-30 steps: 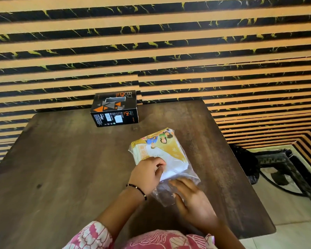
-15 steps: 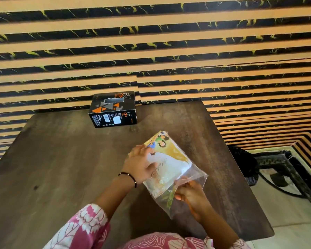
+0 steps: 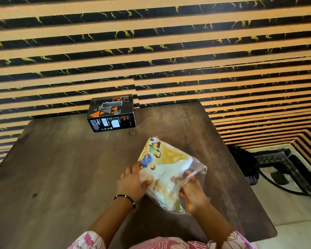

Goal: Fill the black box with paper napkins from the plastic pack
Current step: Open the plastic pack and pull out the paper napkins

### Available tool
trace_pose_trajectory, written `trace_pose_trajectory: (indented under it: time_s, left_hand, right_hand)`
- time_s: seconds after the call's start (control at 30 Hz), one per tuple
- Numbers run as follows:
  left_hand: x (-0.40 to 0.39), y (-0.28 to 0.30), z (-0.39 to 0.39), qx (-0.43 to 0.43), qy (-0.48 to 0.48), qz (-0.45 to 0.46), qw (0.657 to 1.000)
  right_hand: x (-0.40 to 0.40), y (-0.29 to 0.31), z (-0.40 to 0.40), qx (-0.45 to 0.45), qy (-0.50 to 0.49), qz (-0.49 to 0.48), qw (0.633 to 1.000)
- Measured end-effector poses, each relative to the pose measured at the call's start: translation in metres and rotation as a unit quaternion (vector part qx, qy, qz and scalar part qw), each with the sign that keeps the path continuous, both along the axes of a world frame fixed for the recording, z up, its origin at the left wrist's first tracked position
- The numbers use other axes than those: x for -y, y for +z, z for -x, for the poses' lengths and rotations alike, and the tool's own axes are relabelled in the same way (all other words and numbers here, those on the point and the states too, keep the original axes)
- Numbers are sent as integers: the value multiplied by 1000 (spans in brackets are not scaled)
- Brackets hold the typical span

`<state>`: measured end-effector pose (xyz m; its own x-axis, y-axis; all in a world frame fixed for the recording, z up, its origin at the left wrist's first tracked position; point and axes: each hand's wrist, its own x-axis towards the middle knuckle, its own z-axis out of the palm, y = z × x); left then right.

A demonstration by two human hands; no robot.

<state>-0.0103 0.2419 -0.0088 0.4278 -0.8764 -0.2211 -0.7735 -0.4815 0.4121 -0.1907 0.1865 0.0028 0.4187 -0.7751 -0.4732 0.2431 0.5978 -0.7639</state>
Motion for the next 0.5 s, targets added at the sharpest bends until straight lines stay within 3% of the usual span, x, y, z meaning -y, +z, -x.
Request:
trace_pose_trajectory:
  time_s: [0.1, 0.17, 0.3, 0.5]
  left_hand:
    - [-2, 7, -3, 7, -29, -9, 1000]
    - [-3, 12, -7, -14, -33, 9, 999]
    - [-1, 9, -17, -84, 47, 72, 993]
    - [-3, -7, -18, -167, 132, 60, 975]
  right_hand:
    - [3, -3, 3, 64, 17, 23, 998]
    - [6, -2, 9, 45, 41, 40, 997]
    - [12, -4, 21, 41, 64, 55, 996]
    - [8, -6, 22, -4, 89, 100, 991]
